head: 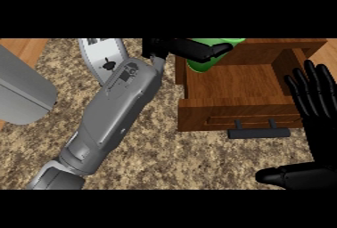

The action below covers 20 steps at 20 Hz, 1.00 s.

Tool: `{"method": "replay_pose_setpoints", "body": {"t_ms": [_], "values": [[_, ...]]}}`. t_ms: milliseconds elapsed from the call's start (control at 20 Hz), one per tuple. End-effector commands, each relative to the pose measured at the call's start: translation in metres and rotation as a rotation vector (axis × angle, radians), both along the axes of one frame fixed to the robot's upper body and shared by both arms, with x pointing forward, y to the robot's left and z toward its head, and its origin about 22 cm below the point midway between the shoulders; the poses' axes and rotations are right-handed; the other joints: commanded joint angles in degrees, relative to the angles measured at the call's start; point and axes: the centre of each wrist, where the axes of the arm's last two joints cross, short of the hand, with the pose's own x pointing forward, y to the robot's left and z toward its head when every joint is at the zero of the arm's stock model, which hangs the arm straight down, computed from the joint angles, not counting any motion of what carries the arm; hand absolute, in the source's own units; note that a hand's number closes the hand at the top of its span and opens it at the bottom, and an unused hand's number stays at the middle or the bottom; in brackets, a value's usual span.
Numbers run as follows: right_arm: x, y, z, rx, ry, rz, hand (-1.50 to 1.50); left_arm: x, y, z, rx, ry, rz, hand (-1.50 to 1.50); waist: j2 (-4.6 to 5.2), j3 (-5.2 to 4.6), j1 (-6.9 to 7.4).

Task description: Pick up the cup, place it into the drawer and close the drawer

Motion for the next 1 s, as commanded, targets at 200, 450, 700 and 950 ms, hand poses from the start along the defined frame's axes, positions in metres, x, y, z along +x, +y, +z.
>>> {"method": "replay_pose_setpoints", "body": {"t_ms": [200, 450, 700, 950], "values": [[-0.001, 0.005, -0.007, -0.008, -0.008, 0.024, -1.50, 0.009, -0.019, -0.014, 0.043, 0.059, 0.038, 1.50, 0.32, 0.04, -1.57], [0.012, -0.011, 0.008, -0.001, -0.027, 0.026, -1.50, 0.014, -0.023, -0.019, 0.141, 0.081, 0.030, 1.50, 0.58, 0.07, -2.37], [0.006, -0.004, -0.003, -0.004, -0.014, 0.066, -1.50, 0.013, -0.018, -0.042, 0.193, 0.060, 0.024, 1.50, 1.00, 0.08, -3.82], [0.013, 0.014, -0.001, 0.002, -0.020, 0.075, -1.50, 0.012, -0.023, -0.045, 0.298, 0.086, 0.060, 1.50, 1.09, 0.08, -3.93]]}}
